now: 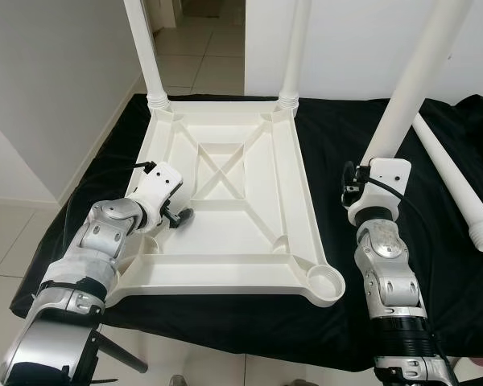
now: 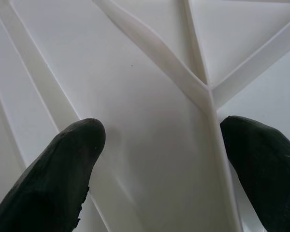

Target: Building children table

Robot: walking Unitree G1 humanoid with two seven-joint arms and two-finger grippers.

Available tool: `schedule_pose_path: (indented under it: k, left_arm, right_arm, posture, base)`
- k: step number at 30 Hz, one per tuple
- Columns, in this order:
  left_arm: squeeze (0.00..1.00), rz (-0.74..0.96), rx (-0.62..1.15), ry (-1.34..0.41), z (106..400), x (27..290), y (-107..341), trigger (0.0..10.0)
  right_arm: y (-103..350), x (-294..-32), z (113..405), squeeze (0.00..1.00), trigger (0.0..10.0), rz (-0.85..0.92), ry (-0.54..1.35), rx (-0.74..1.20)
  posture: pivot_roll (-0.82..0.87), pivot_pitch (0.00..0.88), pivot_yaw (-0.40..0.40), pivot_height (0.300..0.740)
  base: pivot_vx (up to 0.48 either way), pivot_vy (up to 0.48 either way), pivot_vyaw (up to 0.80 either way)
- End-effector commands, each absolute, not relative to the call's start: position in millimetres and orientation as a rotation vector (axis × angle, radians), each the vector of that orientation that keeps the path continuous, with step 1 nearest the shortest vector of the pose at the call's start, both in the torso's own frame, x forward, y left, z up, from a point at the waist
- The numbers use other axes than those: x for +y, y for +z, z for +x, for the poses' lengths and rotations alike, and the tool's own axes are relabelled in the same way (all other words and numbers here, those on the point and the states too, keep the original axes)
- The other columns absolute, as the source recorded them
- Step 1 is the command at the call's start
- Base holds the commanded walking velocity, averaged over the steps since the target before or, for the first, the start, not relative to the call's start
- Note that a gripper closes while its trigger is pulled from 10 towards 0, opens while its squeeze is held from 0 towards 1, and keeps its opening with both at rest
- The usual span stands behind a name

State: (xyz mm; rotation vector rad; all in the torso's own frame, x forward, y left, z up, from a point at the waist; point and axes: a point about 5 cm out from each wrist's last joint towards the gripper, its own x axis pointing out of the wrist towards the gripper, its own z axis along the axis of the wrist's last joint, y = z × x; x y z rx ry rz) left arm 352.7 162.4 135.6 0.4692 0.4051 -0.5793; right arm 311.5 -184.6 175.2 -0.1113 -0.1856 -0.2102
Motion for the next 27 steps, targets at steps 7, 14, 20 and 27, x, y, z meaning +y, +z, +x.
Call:
schedule_pose_path:
  k: [7, 14, 20, 27]
  left_arm:
    - [0.0, 0.348, 0.535, -0.845, 329.4, 131.2, 117.1, 10.0]
    - [0.0, 0.309, 0.516, -0.94, 319.9, 103.2, 119.6, 10.0]
    - [0.0, 0.262, 0.465, -0.975, 319.3, 81.6, 133.0, 10.0]
    - [0.0, 0.249, 0.378, -0.963, 325.4, 72.6, 148.0, 10.0]
  right_arm:
    - [182.6, -189.4, 313.5, 0.0, 10.0, -0.124, -0.214, -0.219]
    - [180.9, -189.4, 310.8, 0.0, 10.0, -0.123, -0.219, -0.216]
    - [179.4, -189.6, 310.4, 0.0, 10.0, -0.123, -0.218, -0.209]
    - [181.2, -188.1, 313.7, 0.0, 10.0, -0.12, -0.211, -0.22]
  posture:
    - [-0.07, 0.0, 0.039, 0.74]
    - [-0.08, 0.0, 0.044, 0.74]
    - [-0.08, 0.0, 0.04, 0.74]
    - [-0.07, 0.0, 0.039, 0.74]
  base:
    - [0.0, 0.0, 0.0]
    - [0.0, 0.0, 0.0]
    - [0.0, 0.0, 0.0]
    - [0.0, 0.0, 0.0]
